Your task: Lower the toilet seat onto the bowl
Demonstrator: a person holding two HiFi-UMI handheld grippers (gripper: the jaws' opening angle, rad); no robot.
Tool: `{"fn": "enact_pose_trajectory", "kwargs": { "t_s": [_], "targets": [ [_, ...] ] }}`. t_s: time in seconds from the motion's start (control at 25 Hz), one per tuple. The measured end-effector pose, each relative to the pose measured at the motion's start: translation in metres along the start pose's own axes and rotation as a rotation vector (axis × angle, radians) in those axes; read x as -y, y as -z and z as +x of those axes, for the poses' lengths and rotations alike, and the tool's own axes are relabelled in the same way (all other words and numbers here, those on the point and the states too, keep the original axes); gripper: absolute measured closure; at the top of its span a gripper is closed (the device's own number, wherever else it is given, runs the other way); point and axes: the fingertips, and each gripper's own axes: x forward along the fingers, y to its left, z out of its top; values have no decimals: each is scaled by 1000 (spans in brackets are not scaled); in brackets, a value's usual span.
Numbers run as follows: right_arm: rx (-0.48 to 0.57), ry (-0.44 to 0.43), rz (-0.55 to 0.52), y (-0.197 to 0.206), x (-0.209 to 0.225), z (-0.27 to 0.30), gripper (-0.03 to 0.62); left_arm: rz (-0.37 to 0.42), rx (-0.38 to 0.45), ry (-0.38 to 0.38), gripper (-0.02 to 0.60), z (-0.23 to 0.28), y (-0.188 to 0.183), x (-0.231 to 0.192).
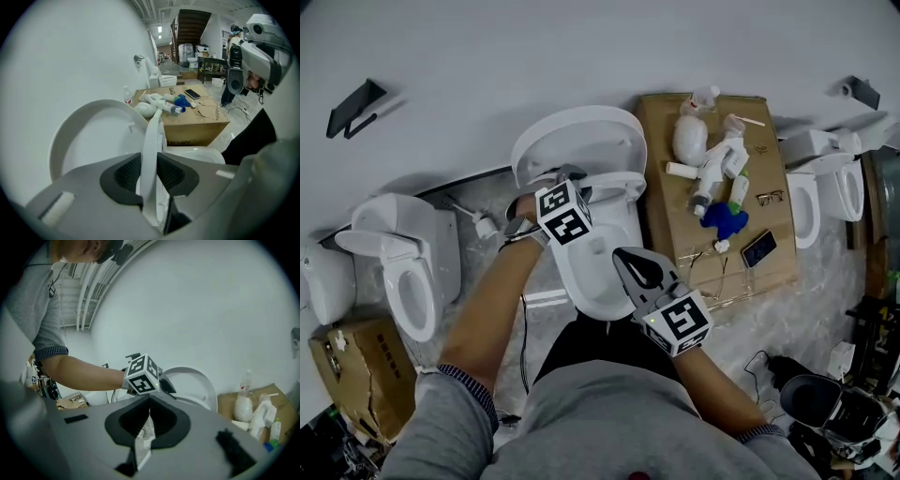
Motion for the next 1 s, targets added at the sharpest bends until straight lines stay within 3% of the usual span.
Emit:
{"fn": "enact_pose_trajectory", "kwargs": {
  "t_s": [1.0],
  "targets": [
    [7,69,8,29,-36,-46,579,26,44,56,472,-17,0,99]
  ]
}}
